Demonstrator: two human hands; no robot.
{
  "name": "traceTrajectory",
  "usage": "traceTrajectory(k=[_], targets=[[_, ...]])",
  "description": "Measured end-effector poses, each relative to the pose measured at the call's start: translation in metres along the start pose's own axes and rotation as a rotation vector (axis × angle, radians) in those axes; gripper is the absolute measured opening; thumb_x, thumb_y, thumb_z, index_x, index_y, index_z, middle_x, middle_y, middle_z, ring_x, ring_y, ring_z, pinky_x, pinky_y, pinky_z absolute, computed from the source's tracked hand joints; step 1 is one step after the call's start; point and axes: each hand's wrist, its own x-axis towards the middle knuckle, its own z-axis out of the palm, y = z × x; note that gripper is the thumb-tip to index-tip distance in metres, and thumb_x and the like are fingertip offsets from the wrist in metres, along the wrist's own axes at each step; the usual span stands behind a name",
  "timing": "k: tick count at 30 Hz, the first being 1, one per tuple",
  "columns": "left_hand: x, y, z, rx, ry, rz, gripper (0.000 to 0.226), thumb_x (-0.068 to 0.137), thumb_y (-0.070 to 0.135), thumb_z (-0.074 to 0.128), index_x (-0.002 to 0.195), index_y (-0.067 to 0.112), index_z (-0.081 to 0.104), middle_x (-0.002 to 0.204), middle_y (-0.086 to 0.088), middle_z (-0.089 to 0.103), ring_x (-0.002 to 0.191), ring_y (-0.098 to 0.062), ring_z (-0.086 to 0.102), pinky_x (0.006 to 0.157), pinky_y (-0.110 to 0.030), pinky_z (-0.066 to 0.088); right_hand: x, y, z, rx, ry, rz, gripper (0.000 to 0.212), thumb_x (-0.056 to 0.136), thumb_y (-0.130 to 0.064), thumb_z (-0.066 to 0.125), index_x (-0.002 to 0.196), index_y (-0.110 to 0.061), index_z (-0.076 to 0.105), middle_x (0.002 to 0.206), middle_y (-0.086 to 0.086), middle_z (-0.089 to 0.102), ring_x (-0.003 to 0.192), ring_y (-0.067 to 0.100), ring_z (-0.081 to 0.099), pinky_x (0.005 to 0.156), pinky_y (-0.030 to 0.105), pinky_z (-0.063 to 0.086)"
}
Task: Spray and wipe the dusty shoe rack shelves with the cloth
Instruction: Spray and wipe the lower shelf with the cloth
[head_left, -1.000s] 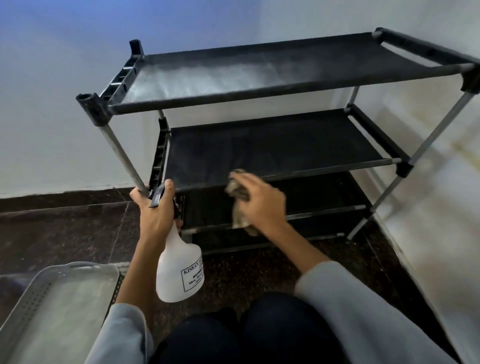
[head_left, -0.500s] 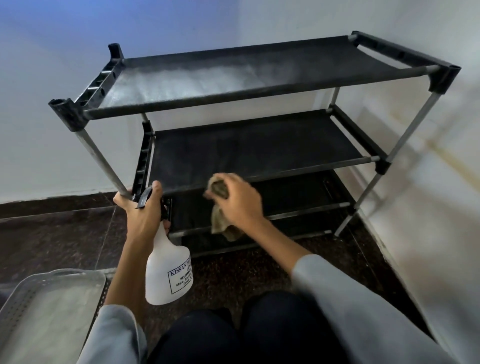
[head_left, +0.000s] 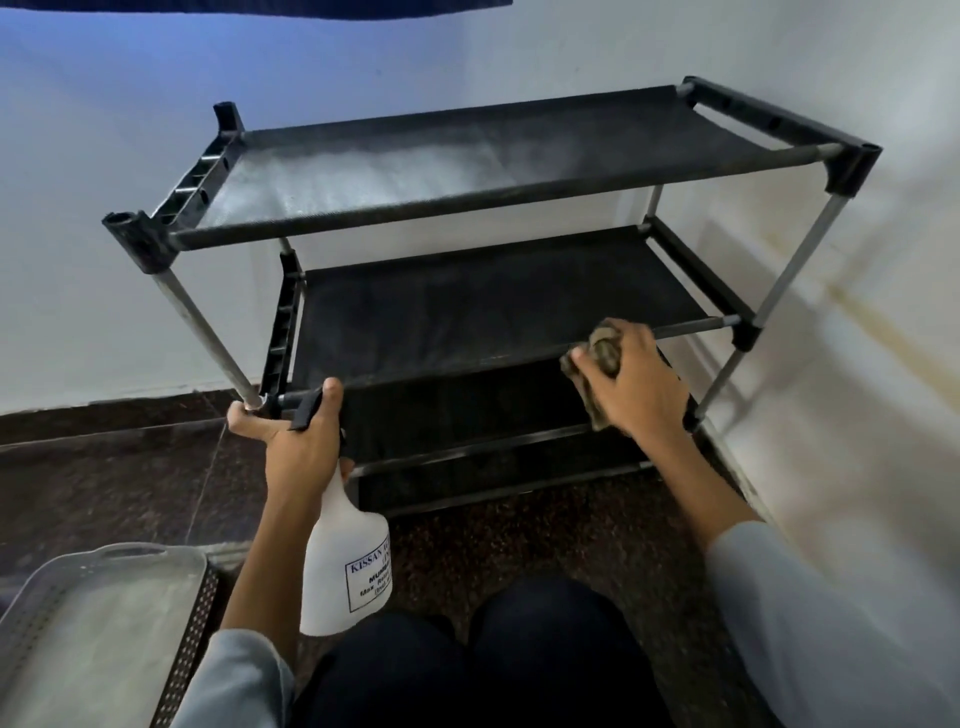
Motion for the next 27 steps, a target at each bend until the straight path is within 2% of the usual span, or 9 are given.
traceTrajectory(k=[3,5,7,11,14,17,20,23,27], targets=[[-0.017,0.003,-0.001,0.059,-0.011,0.027,0.078,0.091,0.048,0.060,0.141,0.013,0.011,0.106,-0.010,0.054,0.085,-0.020,0.055,0.075,-0.029,0.048,0.000,-0.005,-0.004,0.397,0.140,0.247,0.049,0.091,-0.042,0.054,0.128,-0.011,0.046,0.136,0.004,0.037,0.105,0.022,0.052,0.091,0.034,0.044],[-0.020,0.004,-0.004,0.062,-0.045,0.041,0.080,0.085,0.058,0.061,0.135,0.005,0.027,0.103,-0.013,0.062,0.079,-0.018,0.060,0.062,-0.022,0.052,-0.002,-0.018,-0.005,0.551,0.302,0.348,0.042,0.092,-0.027,0.054,0.125,-0.003,0.045,0.135,0.010,0.027,0.097,0.015,0.045,0.081,0.012,0.045],[-0.026,0.013,-0.004,0.070,-0.085,0.017,0.088,0.078,0.065,0.062,0.133,0.002,0.035,0.101,-0.016,0.065,0.084,-0.025,0.065,0.066,-0.025,0.052,-0.002,-0.036,0.002,0.593,0.251,0.322,0.043,0.092,-0.014,0.051,0.131,-0.001,0.036,0.137,0.012,0.020,0.103,0.013,0.040,0.068,-0.005,0.036],[-0.037,0.038,0.007,0.128,-0.125,0.023,0.059,0.087,0.058,0.059,0.123,0.014,0.042,0.079,-0.010,0.057,0.052,-0.019,0.056,0.051,-0.031,0.049,-0.010,-0.072,0.032,0.331,-0.004,-0.059,0.045,0.091,-0.012,0.058,0.133,-0.010,0.045,0.140,0.012,0.026,0.124,0.022,0.039,0.107,0.024,0.035],[-0.034,0.055,0.017,0.181,-0.180,0.099,0.088,0.074,0.069,0.061,0.132,0.005,0.042,0.077,-0.012,0.061,0.043,-0.018,0.055,0.048,-0.031,0.047,-0.018,-0.085,0.038,0.147,0.008,-0.237,0.039,0.088,-0.021,0.064,0.127,-0.018,0.058,0.123,0.006,0.052,0.117,0.023,0.046,0.100,0.038,0.044],[-0.040,0.062,0.031,0.198,-0.242,0.154,0.073,0.084,0.059,0.062,0.134,0.021,0.023,0.084,-0.015,0.061,0.044,-0.018,0.053,0.046,-0.030,0.046,-0.019,-0.081,0.037,0.002,0.040,-0.361,0.029,0.081,-0.024,0.071,0.110,-0.026,0.069,0.106,0.000,0.061,0.106,0.028,0.054,0.099,0.047,0.043],[-0.051,0.053,0.051,0.170,-0.331,0.154,0.060,0.094,0.046,0.057,0.129,0.032,0.011,0.090,-0.018,0.059,0.044,-0.017,0.050,0.044,-0.029,0.046,-0.013,-0.068,0.027,-0.093,-0.010,-0.316,0.033,0.089,-0.029,0.059,0.122,-0.035,0.060,0.126,0.001,0.051,0.118,0.034,0.042,0.106,0.055,0.033],[-0.052,0.039,0.073,0.155,-0.375,0.134,0.062,0.096,0.043,0.055,0.133,0.031,0.007,0.092,-0.018,0.058,0.044,-0.015,0.051,0.042,-0.027,0.046,-0.002,-0.057,0.015,-0.101,-0.063,-0.253,0.035,0.092,-0.019,0.053,0.125,-0.031,0.056,0.140,0.007,0.032,0.119,0.036,0.037,0.099,0.051,0.040],[-0.046,0.034,0.094,0.121,-0.377,0.085,0.062,0.096,0.046,0.053,0.135,0.037,0.007,0.091,-0.017,0.058,0.049,-0.017,0.052,0.046,-0.029,0.048,0.030,-0.009,-0.006,-0.102,0.084,-0.018,0.025,0.092,-0.022,0.056,0.117,-0.021,0.061,0.138,0.009,0.032,0.115,0.036,0.039,0.095,0.046,0.045]])
